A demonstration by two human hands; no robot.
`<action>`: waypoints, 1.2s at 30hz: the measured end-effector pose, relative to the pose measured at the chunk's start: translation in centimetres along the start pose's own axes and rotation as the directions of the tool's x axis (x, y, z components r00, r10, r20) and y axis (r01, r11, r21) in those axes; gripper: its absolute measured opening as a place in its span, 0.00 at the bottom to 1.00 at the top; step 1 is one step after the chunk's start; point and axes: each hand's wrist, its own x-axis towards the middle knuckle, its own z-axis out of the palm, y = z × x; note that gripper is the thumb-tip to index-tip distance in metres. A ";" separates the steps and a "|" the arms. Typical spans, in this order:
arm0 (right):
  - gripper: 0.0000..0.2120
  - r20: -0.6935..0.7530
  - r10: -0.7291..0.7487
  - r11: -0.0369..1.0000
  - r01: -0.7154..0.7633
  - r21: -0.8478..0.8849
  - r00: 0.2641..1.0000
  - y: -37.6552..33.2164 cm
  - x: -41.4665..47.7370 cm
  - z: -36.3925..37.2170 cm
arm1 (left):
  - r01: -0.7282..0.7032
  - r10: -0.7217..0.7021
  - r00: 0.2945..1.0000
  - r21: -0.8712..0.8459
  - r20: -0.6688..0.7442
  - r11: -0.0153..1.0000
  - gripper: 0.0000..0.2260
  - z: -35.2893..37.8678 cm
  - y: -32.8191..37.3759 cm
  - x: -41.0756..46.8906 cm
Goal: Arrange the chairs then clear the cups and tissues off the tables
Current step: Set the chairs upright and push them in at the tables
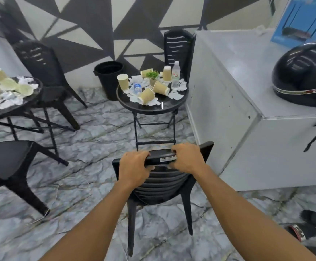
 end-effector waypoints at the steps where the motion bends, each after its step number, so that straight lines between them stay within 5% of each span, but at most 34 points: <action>1: 0.21 0.017 -0.022 0.999 0.023 -0.031 1.000 0.5 0.7 -0.2 | 0.020 -0.020 1.000 -0.011 0.003 1.000 0.14 -0.3 -0.9 0.2; 10: 0.20 0.062 -0.227 0.973 0.229 -0.028 0.972 -1.6 7.0 1.3 | 0.247 -0.256 0.958 0.083 0.132 0.965 0.13 -2.4 -8.3 2.1; 18: 0.21 0.015 -0.255 0.966 0.254 0.045 0.967 -0.4 11.9 1.2 | 0.163 -0.162 0.987 0.046 -0.025 0.986 0.26 -1.5 -8.1 4.6; 25: 0.26 -0.217 -0.316 0.925 0.351 0.146 0.924 1.0 14.8 1.6 | -0.066 0.092 0.976 0.137 -0.195 0.988 0.31 -0.4 -11.2 8.1; 28: 0.32 -0.299 -0.327 0.920 0.375 0.118 0.896 1.4 16.5 1.7 | -0.132 0.151 0.973 0.118 -0.174 0.984 0.28 -0.9 -13.3 10.9; 36: 0.23 -0.204 -0.178 0.943 0.226 0.243 0.963 1.3 19.7 -1.2 | -0.250 0.256 0.961 0.073 -0.100 0.966 0.25 -2.0 -14.3 16.1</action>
